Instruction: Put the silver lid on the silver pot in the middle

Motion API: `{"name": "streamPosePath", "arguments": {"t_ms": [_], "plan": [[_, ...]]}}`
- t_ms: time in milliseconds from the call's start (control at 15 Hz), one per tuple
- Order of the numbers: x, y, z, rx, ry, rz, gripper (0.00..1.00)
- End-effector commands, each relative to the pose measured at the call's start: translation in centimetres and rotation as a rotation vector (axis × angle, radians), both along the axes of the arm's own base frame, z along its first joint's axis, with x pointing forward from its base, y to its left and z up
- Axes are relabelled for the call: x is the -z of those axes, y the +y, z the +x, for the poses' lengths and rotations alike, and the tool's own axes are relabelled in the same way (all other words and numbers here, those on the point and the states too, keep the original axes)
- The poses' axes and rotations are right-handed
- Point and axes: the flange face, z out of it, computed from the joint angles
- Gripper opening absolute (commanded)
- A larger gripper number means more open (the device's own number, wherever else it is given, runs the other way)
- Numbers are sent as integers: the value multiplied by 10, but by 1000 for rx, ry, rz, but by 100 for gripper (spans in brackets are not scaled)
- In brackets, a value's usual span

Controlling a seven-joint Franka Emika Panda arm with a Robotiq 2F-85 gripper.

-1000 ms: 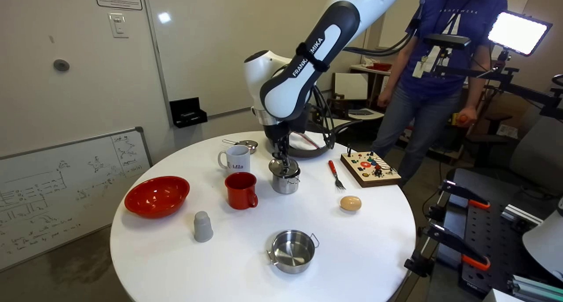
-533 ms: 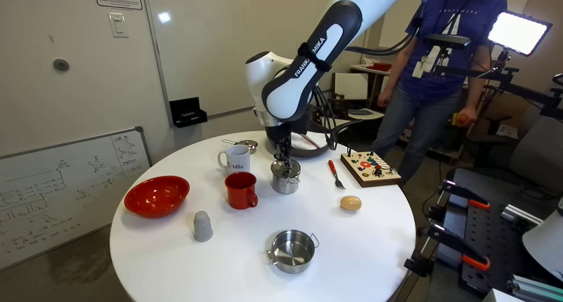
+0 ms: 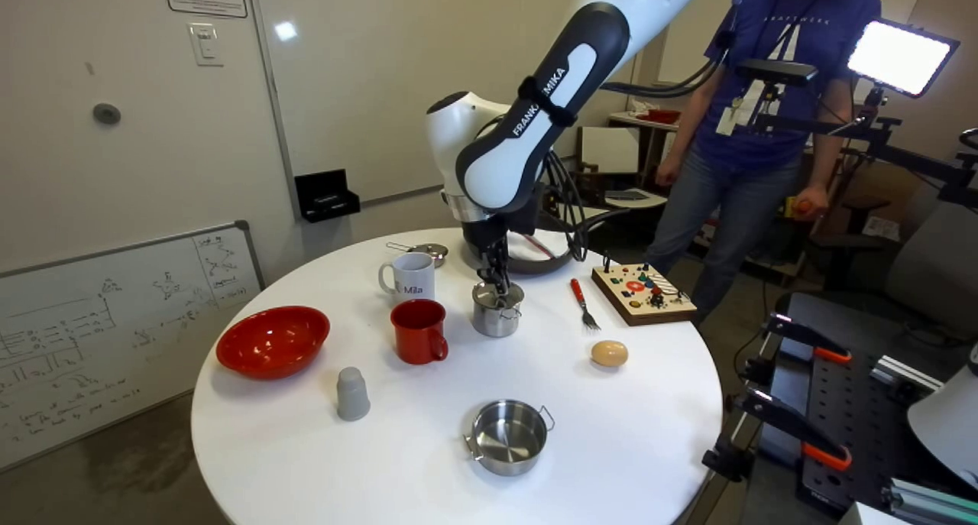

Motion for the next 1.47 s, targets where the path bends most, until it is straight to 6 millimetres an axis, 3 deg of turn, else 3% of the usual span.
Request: {"name": "streamPosePath", "arguments": {"t_ms": [0,467,667,933,1400], "plan": [[-4,1,-3,-15,9,-37,50],[-7,1,-3,-21,-4,-58,99],[-9,-5,-2,33,-23,-62,100],[-10,-23,6,251,-106,-73,100],[-26,-90,19,621,-149,-57,100]]}}
